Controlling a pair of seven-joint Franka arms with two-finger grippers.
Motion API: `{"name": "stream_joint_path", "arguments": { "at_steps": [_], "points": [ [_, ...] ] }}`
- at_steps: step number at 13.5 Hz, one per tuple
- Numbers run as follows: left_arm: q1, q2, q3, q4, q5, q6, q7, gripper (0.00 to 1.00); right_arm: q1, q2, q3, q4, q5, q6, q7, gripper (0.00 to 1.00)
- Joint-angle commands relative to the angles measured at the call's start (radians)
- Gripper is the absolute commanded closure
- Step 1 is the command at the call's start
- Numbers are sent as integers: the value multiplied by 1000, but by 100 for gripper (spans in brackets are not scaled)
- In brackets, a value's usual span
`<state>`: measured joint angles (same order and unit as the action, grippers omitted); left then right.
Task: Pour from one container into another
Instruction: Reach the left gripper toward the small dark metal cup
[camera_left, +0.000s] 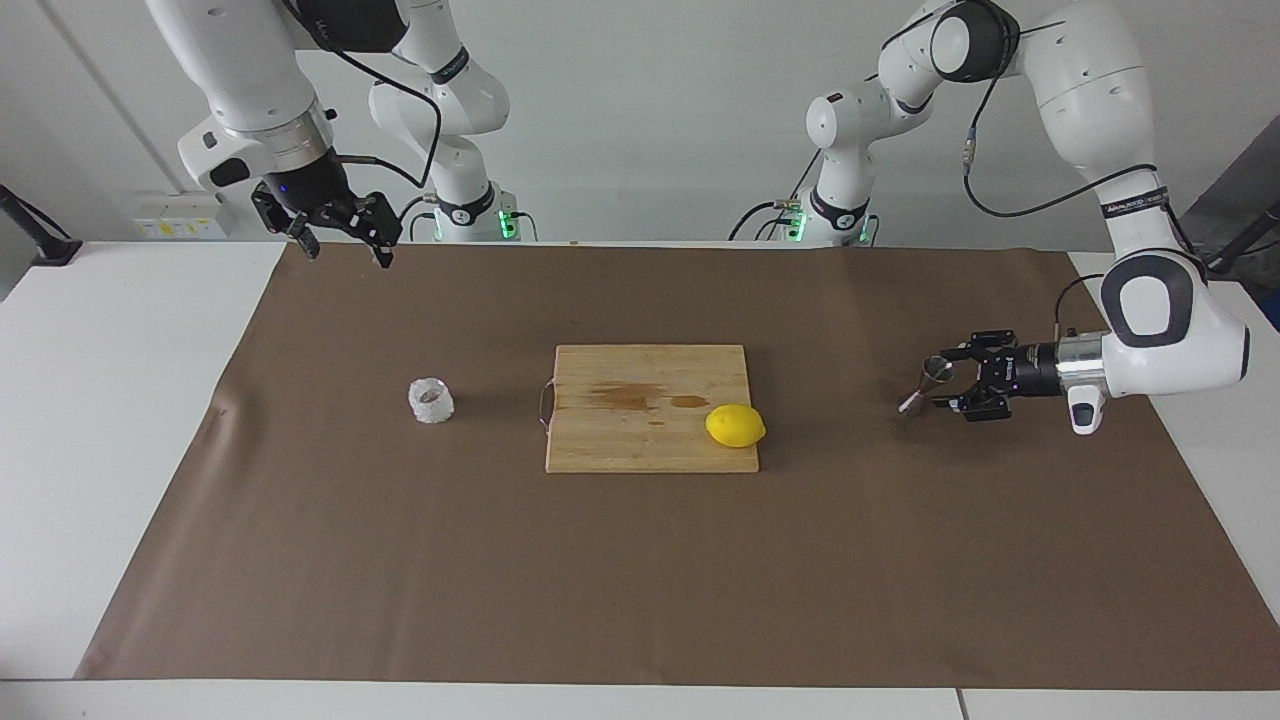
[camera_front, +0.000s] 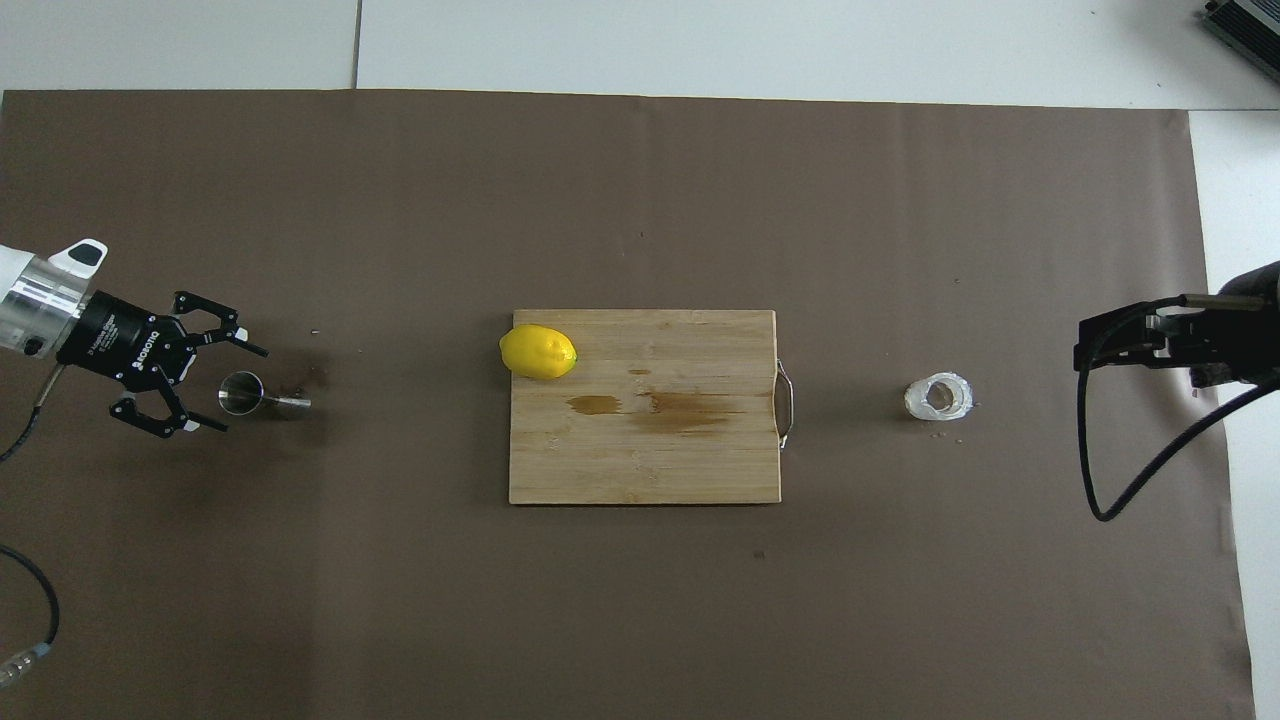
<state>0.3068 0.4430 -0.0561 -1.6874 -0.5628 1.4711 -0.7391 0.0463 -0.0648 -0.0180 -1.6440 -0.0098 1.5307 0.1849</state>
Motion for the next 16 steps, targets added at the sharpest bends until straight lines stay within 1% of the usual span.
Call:
{"name": "stream_joint_path", "arguments": {
  "at_steps": [1, 5, 10, 11, 14, 16],
  "points": [
    [12, -27, 2, -28, -14, -31, -6, 12, -8, -27, 1, -27, 28, 8, 16, 0],
    [15, -24, 2, -26, -14, -44, -3, 23, -8, -27, 1, -30, 28, 8, 16, 0],
    [12, -24, 2, -23, -14, -38, -6, 43, -8, -27, 1, -30, 28, 8, 15, 0],
    [15, -24, 2, -23, -14, -38, -6, 48, -8, -27, 1, -31, 28, 8, 15, 0],
    [15, -21, 2, -20, -22, -38, -8, 69, -8, -27, 1, -31, 28, 8, 16, 0],
    [15, -21, 2, -15, -22, -40, -13, 75, -8, -27, 1, -31, 28, 8, 15, 0]
  ]
}}
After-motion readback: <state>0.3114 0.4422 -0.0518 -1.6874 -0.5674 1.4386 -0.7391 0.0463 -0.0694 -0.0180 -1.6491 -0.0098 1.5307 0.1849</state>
